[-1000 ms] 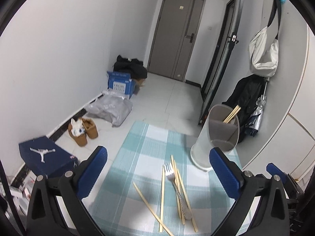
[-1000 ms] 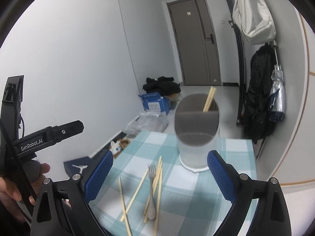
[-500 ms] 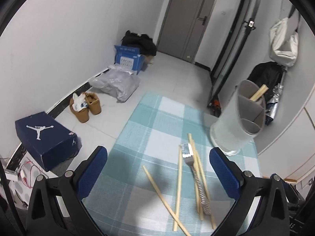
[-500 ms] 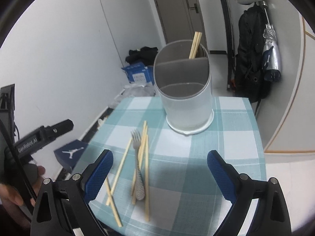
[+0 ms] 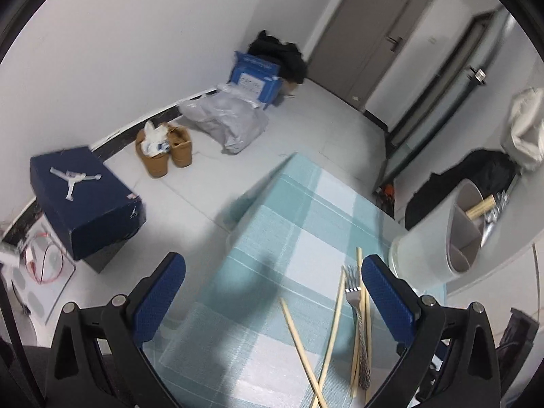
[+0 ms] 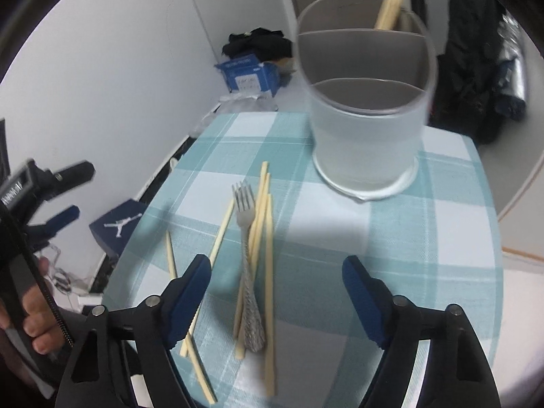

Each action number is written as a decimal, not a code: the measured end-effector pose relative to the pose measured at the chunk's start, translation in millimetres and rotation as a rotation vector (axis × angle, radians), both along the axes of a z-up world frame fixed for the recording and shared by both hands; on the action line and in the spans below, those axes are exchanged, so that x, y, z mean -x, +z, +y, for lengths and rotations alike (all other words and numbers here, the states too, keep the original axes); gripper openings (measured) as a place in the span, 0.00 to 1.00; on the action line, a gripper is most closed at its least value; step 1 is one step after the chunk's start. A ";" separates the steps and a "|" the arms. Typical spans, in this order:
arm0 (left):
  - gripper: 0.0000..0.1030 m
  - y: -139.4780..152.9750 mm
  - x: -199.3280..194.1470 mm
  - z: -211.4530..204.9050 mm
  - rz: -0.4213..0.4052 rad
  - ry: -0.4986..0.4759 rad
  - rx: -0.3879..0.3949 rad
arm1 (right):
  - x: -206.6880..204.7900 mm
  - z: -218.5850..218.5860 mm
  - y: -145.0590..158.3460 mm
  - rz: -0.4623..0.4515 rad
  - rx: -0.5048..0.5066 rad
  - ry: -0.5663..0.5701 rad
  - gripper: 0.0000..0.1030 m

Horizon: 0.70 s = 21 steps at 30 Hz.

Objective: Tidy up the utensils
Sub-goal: 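Lower the right tool onto the metal fork and grasp it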

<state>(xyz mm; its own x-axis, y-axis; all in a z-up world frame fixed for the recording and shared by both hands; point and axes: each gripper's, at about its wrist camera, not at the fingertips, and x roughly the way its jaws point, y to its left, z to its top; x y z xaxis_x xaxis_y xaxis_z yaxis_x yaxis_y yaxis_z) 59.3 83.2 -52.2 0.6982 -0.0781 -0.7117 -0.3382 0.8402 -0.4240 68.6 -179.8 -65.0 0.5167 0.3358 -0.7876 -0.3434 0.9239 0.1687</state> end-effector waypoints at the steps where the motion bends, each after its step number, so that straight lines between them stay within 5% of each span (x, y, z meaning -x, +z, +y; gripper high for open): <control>1: 0.99 -2.5 -1.1 5.3 0.015 0.020 0.026 | -3.5 6.3 -0.6 -0.001 0.008 0.007 0.75; 5: 0.99 -12.4 -3.1 18.6 0.066 0.082 0.096 | -25.5 30.0 -7.6 0.033 0.001 0.032 0.67; 13: 0.99 -16.5 -2.5 22.8 0.107 0.123 0.098 | -62.5 73.6 -25.5 0.045 0.103 0.061 0.59; 15: 0.99 -17.6 -2.6 25.6 0.116 0.134 0.111 | -67.2 77.9 -31.4 0.063 0.104 0.057 0.46; 21: 0.99 -20.0 -4.6 33.4 0.121 0.140 0.149 | -71.6 87.1 -37.9 0.015 0.197 0.034 0.36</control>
